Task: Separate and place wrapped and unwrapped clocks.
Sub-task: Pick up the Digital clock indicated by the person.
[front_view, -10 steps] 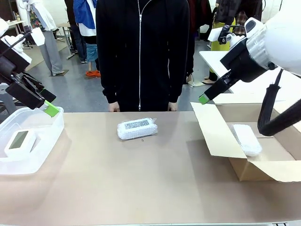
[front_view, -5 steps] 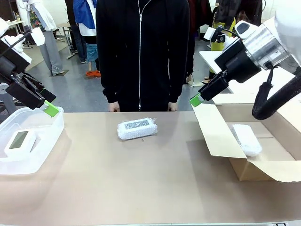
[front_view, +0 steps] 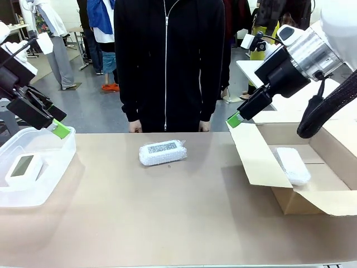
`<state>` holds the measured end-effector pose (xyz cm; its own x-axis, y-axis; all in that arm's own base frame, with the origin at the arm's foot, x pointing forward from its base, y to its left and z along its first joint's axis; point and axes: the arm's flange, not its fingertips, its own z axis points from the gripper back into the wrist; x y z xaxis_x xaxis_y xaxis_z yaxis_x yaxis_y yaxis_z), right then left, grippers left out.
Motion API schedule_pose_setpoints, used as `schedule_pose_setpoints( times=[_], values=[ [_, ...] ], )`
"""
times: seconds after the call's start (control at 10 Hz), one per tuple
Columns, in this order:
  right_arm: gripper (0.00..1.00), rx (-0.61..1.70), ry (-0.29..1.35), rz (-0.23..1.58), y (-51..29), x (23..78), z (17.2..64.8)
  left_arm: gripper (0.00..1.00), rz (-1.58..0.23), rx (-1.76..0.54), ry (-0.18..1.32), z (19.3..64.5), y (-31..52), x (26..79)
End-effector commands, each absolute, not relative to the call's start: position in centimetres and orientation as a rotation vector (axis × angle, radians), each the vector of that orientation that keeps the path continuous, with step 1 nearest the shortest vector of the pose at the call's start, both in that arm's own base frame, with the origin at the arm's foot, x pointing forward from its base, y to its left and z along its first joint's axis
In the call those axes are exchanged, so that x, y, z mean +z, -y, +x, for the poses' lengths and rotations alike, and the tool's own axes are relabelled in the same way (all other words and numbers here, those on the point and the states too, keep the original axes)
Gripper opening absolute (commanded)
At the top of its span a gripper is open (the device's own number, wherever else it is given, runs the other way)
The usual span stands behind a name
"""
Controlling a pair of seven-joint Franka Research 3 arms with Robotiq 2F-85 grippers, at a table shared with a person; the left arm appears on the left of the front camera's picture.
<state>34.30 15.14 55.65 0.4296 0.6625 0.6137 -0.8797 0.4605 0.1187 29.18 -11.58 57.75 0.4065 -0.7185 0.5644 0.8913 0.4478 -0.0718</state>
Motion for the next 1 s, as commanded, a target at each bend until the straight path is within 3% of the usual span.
schedule_pose_setpoints(
  times=[0.0, 0.9],
  values=[
    [1.00, 1.014, 0.547, 0.487, -15.15, 55.54, 34.27, 1.00, -0.381, -1.041, 0.497, 29.24, 11.73, 57.84],
    [1.00, 1.014, 0.547, 0.487, -15.15, 55.54, 34.27, 1.00, -0.381, -1.041, 0.497, 29.24, 11.73, 57.84]
  ],
)
